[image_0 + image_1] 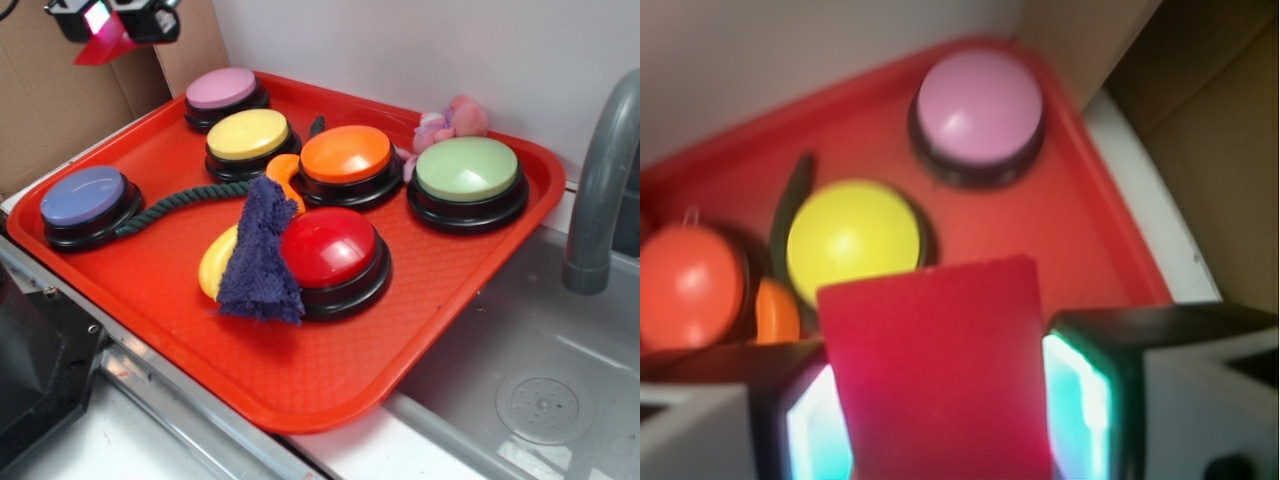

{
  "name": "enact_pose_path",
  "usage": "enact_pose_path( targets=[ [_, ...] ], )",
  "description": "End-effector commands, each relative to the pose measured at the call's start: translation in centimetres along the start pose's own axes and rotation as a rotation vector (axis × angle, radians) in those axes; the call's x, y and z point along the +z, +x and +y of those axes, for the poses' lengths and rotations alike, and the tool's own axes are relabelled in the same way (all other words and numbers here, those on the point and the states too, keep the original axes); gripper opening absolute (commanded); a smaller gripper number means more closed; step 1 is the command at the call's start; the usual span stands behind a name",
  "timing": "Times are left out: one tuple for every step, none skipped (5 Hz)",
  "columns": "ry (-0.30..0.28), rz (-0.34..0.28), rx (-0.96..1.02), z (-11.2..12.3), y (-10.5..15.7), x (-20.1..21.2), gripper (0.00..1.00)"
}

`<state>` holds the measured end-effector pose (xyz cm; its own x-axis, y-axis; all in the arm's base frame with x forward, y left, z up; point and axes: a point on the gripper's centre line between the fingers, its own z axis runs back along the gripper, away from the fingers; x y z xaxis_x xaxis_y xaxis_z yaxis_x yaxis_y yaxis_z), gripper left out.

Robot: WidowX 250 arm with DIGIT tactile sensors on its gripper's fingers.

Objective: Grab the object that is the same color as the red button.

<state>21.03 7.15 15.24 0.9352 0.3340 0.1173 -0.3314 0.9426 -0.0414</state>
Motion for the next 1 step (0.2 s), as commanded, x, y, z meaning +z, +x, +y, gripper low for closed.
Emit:
enact_pose_path(
  targets=[
    [-0.012,0.112,-0.193,0.07,-2.54,1.67,0.00]
  ],
)
